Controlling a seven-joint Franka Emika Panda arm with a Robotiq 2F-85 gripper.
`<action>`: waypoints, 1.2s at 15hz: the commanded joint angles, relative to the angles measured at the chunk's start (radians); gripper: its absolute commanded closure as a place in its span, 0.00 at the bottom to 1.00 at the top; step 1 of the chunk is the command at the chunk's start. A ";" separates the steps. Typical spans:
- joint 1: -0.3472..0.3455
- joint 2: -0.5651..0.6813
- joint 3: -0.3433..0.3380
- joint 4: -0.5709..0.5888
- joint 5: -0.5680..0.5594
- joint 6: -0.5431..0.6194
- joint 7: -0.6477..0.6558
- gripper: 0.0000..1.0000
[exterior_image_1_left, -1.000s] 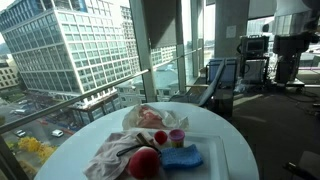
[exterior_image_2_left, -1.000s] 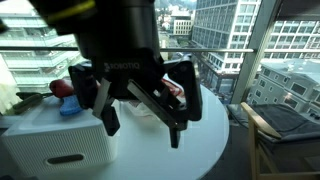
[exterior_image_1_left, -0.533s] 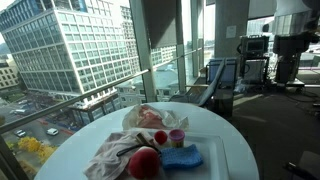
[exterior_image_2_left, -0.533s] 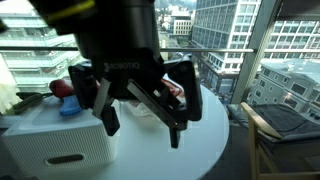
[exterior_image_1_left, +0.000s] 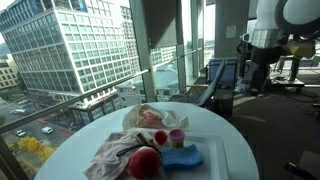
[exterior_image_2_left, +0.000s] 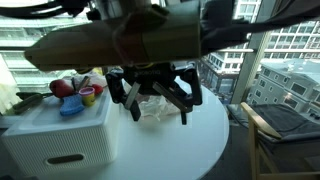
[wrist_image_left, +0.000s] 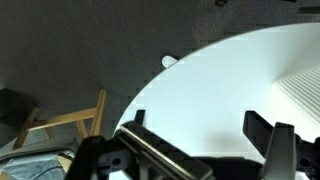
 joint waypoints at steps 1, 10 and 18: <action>0.034 0.237 0.006 0.077 0.009 0.194 0.000 0.00; 0.103 0.784 0.095 0.308 -0.053 0.755 0.066 0.00; 0.397 1.091 -0.121 0.709 -0.100 0.724 0.376 0.00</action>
